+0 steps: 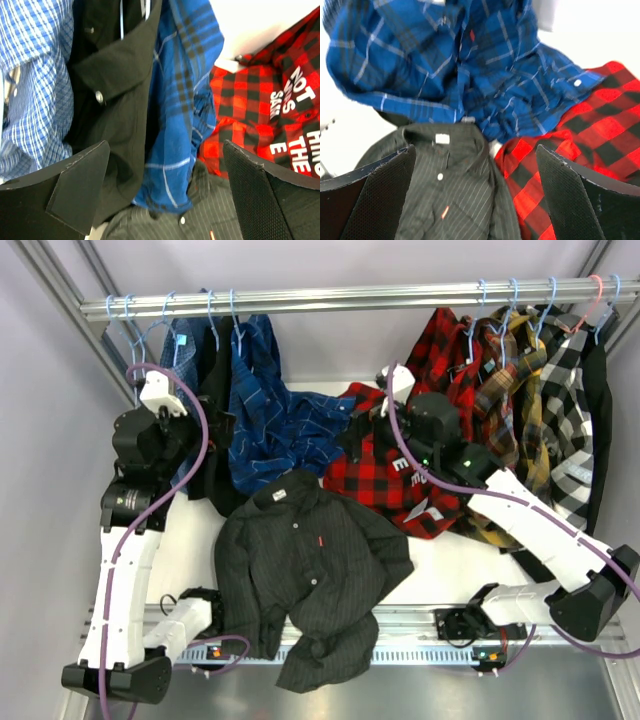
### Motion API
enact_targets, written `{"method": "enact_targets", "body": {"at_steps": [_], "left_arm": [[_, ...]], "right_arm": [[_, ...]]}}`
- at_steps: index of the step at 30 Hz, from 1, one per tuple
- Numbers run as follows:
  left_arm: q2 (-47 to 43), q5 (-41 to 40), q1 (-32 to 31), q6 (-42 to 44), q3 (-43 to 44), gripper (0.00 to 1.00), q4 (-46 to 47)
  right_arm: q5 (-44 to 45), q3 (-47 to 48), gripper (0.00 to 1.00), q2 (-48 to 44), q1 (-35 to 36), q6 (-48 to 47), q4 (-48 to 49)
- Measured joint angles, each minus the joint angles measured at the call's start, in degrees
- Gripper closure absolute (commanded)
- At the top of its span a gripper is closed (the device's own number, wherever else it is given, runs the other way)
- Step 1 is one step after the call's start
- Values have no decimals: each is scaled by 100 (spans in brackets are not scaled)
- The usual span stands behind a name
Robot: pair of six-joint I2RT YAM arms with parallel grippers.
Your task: Place the shirt on the hanger
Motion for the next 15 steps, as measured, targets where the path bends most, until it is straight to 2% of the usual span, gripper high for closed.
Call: {"method": "enact_targets", "body": {"at_steps": [8, 15], "left_arm": [[-446, 31, 0, -13, -52, 2, -428], [-702, 197, -2, -83, -201, 2, -890]], "right_arm": [[280, -686, 1, 9, 461, 138, 37], [778, -1434, 1, 79, 518, 645, 291]]}}
